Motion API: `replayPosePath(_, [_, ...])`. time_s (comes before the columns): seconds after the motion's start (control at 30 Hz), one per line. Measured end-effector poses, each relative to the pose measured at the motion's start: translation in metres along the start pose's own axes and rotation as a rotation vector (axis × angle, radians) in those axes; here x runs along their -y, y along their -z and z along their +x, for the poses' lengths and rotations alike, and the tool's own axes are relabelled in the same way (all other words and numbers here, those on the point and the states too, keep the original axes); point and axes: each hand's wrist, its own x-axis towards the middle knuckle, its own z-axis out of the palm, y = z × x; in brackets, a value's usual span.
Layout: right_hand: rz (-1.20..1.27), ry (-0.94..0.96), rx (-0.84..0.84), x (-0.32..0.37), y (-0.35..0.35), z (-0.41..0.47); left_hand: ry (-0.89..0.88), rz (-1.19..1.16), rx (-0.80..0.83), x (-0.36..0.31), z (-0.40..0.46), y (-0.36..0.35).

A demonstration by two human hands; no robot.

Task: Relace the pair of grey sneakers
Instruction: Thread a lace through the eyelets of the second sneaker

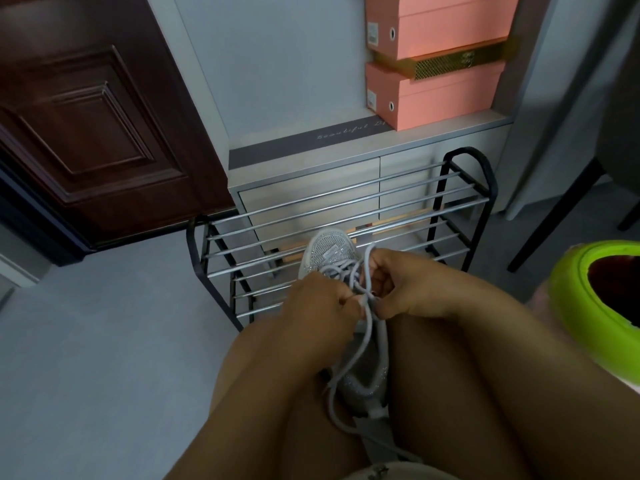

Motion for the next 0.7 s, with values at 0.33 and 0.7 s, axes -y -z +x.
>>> replayPosePath(0.33, [-0.021, -0.032, -0.061, -0.002, -0.001, 0.003, 0.0, -0.144, -0.007, 0.004, 0.0, -0.004])
replayPosePath(0.7, [-0.042, -0.089, -0.087, -0.002, 0.003, 0.002, -0.239, -0.772, 0.467, 0.022, -0.051, 0.083])
